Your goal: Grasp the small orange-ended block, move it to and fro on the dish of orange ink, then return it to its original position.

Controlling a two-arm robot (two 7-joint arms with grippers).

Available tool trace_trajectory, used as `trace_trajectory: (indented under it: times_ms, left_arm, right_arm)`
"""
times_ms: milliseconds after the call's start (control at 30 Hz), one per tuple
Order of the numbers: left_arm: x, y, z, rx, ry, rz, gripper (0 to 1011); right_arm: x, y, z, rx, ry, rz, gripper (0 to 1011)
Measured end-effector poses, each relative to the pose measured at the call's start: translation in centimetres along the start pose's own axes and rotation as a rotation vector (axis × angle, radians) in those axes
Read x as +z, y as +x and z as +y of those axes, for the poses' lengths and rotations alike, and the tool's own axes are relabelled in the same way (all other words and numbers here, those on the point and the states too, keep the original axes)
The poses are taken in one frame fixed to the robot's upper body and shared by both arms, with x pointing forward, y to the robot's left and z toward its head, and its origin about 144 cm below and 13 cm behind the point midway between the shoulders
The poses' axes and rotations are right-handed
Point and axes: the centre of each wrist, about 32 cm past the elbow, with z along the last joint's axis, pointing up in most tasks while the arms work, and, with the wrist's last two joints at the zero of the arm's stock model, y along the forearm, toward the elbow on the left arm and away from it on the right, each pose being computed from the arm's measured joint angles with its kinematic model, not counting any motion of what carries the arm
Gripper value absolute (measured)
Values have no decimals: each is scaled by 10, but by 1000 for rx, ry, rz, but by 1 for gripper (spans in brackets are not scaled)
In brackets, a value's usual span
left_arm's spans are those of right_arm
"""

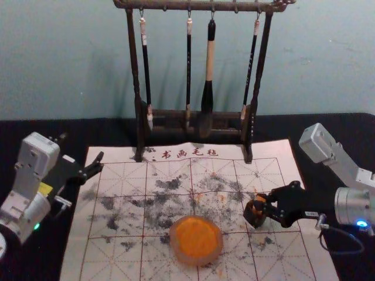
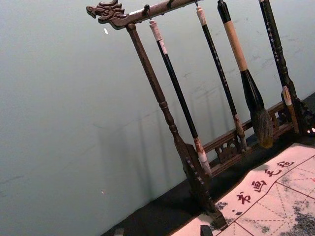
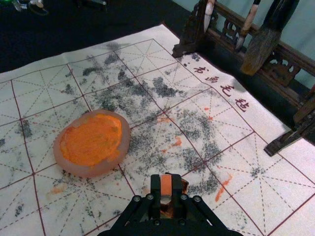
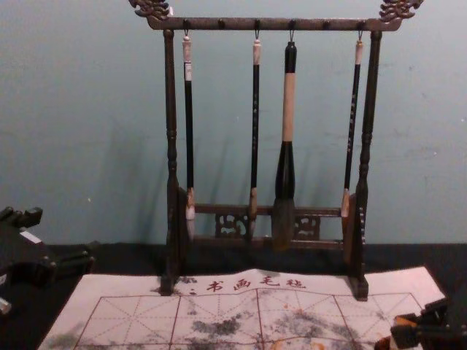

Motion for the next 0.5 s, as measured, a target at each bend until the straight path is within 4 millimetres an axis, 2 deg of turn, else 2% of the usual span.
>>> trace_trajectory:
  times_ms: [500]
  left_arm:
    - [0,0,0,0,0,0,1001]
  right_arm:
    - [-2,2,3,7,-5,0,85]
